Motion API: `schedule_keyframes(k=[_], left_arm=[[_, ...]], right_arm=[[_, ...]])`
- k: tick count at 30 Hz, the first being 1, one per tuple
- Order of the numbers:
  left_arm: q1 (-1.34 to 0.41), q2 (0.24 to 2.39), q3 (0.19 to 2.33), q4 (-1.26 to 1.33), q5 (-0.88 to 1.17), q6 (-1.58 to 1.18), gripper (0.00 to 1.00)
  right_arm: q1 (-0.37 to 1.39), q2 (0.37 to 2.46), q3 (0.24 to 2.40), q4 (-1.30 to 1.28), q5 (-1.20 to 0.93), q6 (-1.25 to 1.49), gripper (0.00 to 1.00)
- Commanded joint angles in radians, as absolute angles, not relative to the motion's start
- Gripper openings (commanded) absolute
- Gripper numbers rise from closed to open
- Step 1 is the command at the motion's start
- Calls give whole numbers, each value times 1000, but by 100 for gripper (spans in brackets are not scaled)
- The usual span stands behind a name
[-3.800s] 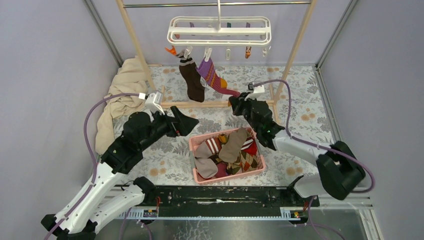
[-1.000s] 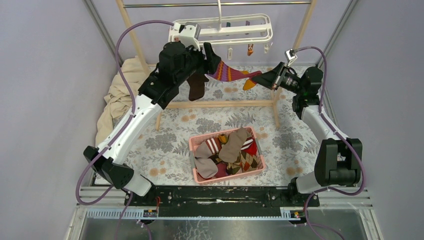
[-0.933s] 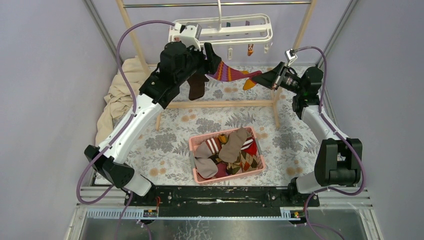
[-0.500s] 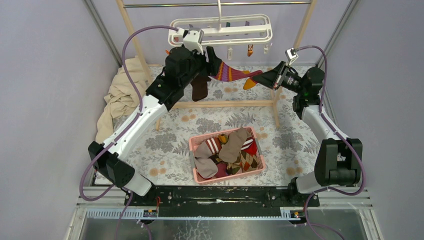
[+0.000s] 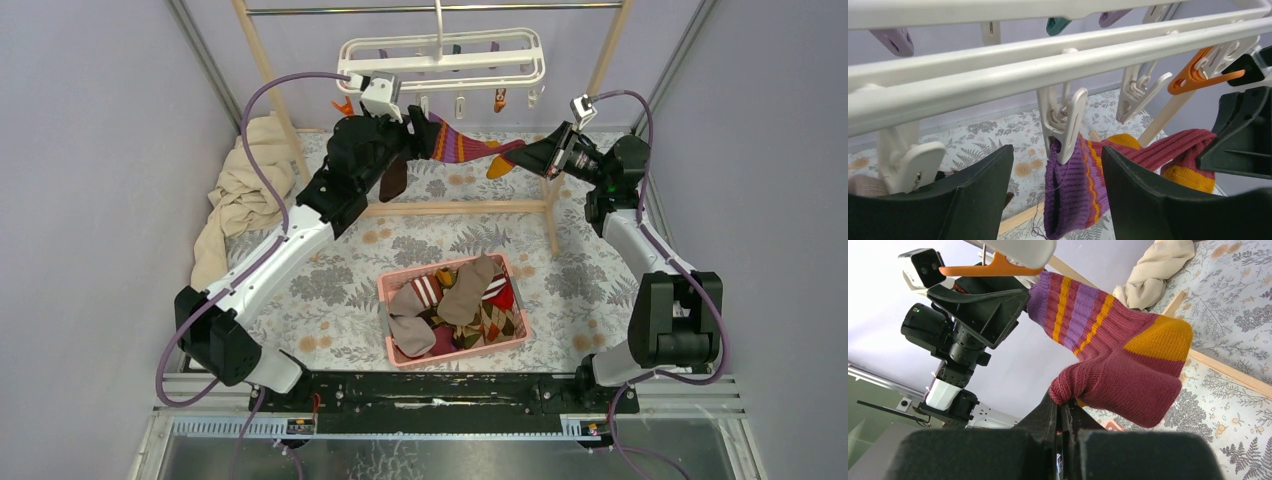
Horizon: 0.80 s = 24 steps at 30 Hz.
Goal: Remove the socks clipped to the hanger
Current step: Remove the sock from the hanger.
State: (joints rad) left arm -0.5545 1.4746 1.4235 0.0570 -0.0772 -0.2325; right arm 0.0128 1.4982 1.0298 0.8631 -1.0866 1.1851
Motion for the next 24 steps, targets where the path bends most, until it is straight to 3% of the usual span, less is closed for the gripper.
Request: schedule_keyframes(k=[1,24], left_arm=[[-544,1424,1388,252,-94,-206,73],[-472,1472,1377,400,55,-298,71]], right_arm=[[7,1500,1040,963,-1113,1225,0],[6,1526,1019,1050,-1121,1286,0]])
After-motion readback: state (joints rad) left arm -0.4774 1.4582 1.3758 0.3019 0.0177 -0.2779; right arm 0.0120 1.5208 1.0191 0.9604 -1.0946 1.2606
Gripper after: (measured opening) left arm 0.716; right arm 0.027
